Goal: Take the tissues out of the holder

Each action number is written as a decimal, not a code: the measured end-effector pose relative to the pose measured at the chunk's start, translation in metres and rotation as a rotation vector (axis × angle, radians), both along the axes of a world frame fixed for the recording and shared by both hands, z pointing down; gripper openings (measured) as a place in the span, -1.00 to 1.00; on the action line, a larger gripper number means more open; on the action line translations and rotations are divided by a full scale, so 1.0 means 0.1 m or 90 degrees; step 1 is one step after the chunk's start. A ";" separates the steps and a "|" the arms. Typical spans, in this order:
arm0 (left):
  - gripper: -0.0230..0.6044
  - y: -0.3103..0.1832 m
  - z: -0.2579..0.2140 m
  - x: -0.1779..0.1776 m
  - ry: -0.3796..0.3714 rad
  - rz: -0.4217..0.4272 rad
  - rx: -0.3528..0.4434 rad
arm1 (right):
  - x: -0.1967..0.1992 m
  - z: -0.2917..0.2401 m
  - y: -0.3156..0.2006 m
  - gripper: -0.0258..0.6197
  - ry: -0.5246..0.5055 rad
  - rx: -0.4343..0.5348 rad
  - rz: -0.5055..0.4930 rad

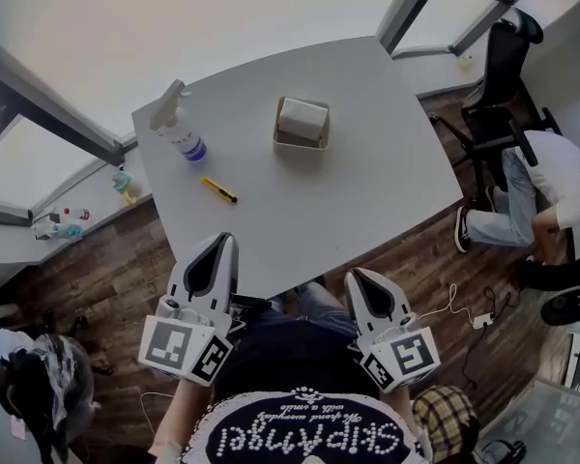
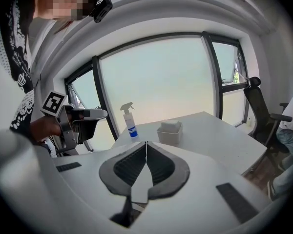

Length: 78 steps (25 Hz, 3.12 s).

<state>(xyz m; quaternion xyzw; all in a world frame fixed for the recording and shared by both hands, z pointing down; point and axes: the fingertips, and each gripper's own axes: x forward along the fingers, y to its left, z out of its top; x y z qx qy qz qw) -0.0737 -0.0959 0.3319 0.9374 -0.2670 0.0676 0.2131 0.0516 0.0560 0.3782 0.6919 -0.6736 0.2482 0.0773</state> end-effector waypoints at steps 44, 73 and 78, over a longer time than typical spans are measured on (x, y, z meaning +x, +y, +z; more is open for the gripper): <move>-0.92 0.21 -0.13 0.96 -0.034 -0.110 0.042 | 1.26 0.12 -0.05 -0.88 -0.069 0.032 -0.086; -0.92 -0.04 0.08 1.13 -0.036 -0.017 -0.023 | 1.05 0.16 -0.31 -0.88 -0.061 0.000 -0.082; -0.92 -0.09 0.08 1.05 -0.037 -0.036 -0.024 | 0.95 0.06 -0.45 -0.88 -0.046 0.036 -0.131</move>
